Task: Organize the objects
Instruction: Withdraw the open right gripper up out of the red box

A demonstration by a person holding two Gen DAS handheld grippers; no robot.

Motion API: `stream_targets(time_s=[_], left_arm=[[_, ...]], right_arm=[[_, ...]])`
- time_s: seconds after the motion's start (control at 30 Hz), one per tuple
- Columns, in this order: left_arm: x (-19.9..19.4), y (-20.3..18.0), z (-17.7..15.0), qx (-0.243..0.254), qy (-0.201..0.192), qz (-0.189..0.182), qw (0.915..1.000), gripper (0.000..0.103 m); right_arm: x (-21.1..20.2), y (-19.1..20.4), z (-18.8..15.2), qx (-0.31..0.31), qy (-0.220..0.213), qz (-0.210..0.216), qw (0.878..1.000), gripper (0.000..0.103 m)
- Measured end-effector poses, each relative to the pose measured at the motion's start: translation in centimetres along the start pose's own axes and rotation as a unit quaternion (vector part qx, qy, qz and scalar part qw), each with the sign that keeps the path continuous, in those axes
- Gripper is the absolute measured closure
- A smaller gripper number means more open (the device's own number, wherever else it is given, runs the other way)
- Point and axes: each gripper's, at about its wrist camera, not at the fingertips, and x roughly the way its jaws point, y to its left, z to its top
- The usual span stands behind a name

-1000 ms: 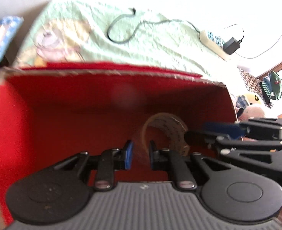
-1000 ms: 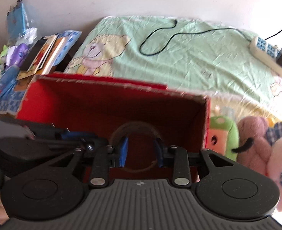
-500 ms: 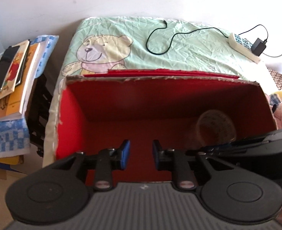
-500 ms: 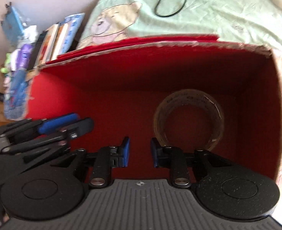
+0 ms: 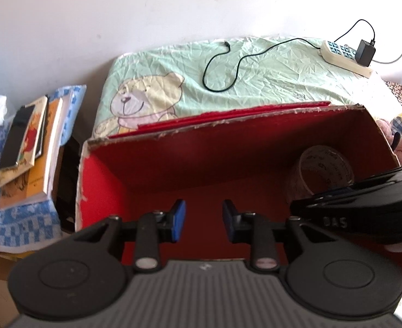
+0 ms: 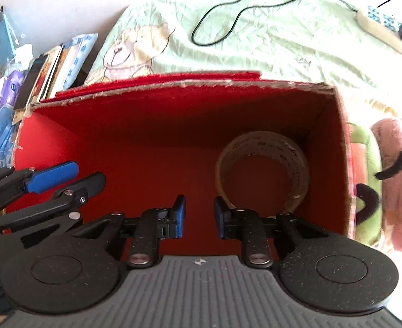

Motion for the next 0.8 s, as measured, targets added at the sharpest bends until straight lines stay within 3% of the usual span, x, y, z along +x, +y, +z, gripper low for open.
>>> stream_targets(time_s=[0.2, 0.47, 0.67, 0.8], left_arm=[[-0.8, -0.7, 0.0, 0.012, -0.013, 0.016, 0.9997, 0.073], [-2.5, -2.1, -0.3, 0.027, -0.026, 0.043, 0.9984, 0.069], [-4.4, -3.0, -1.1, 0.016, -0.035, 0.071, 0.9968, 0.062], [-5.5, -3.7, -1.9, 0.003, -0.035, 0.086, 0.9957, 0.057]], right_arm=[[-1.4, -1.8, -0.9, 0.027, -0.035, -0.017, 0.999, 0.079], [-3.9, -1.8, -2.7, 0.011, -0.104, 0.012, 0.994, 0.071], [-4.6, -1.5, -3.2, -0.007, -0.111, 0.007, 0.994, 0.071], [-5.0, -1.7, -3.8, -0.005, -0.101, 0.027, 0.994, 0.071]])
